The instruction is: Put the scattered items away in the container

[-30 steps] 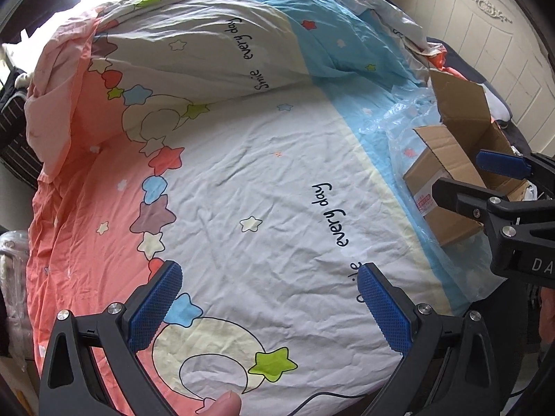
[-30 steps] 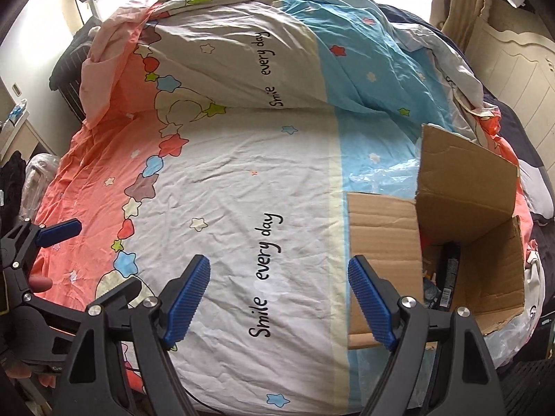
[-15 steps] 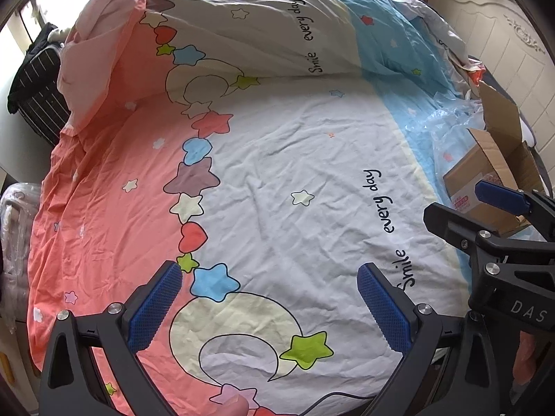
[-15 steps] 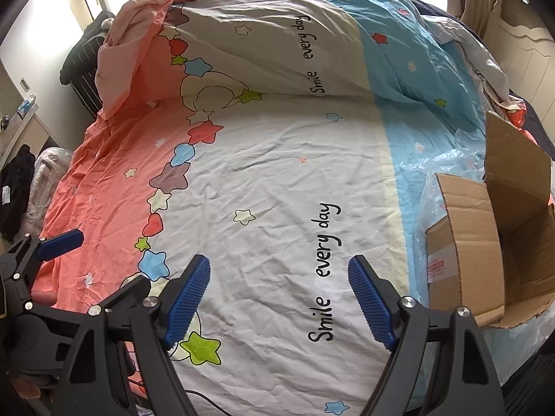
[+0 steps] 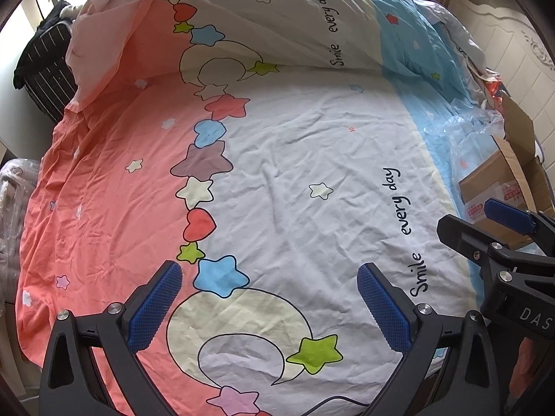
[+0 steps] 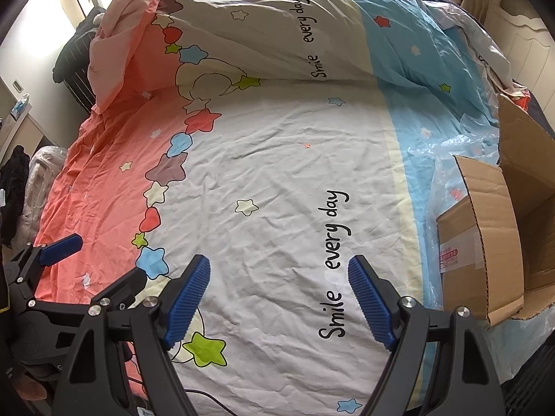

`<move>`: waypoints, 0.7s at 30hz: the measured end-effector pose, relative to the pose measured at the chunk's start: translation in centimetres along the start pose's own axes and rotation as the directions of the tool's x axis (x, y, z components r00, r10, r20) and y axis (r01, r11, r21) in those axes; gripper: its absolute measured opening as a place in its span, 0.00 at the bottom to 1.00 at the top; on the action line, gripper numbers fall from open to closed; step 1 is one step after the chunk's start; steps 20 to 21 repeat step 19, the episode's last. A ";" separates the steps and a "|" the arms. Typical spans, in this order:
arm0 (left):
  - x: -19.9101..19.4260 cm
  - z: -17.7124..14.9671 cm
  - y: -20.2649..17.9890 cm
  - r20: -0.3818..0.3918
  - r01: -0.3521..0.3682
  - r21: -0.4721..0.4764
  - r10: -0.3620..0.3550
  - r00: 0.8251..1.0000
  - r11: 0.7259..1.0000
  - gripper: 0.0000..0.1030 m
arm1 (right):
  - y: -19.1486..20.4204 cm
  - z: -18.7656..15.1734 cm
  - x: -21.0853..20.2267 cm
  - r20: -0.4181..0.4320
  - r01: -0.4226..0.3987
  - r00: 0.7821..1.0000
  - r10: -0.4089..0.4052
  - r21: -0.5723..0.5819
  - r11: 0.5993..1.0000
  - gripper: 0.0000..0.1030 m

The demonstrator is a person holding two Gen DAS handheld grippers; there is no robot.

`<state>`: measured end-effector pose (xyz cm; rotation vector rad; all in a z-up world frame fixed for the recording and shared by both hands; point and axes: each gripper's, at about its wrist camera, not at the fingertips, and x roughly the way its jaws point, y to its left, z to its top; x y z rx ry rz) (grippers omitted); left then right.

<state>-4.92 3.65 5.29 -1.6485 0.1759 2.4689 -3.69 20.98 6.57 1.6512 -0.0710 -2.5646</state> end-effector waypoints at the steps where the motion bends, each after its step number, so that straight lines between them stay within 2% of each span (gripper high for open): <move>1: 0.1 0.0 0.0 -0.001 -0.001 -0.001 0.001 1.000 1.000 1.00 | -0.1 0.0 0.1 -0.001 0.000 1.000 0.000 0.002 1.000 0.77; 21: 1.4 -0.5 0.3 -0.019 0.018 -0.030 -0.019 1.000 0.999 1.00 | 0.3 -0.3 1.1 -0.021 -0.004 1.000 0.004 -0.004 1.000 0.77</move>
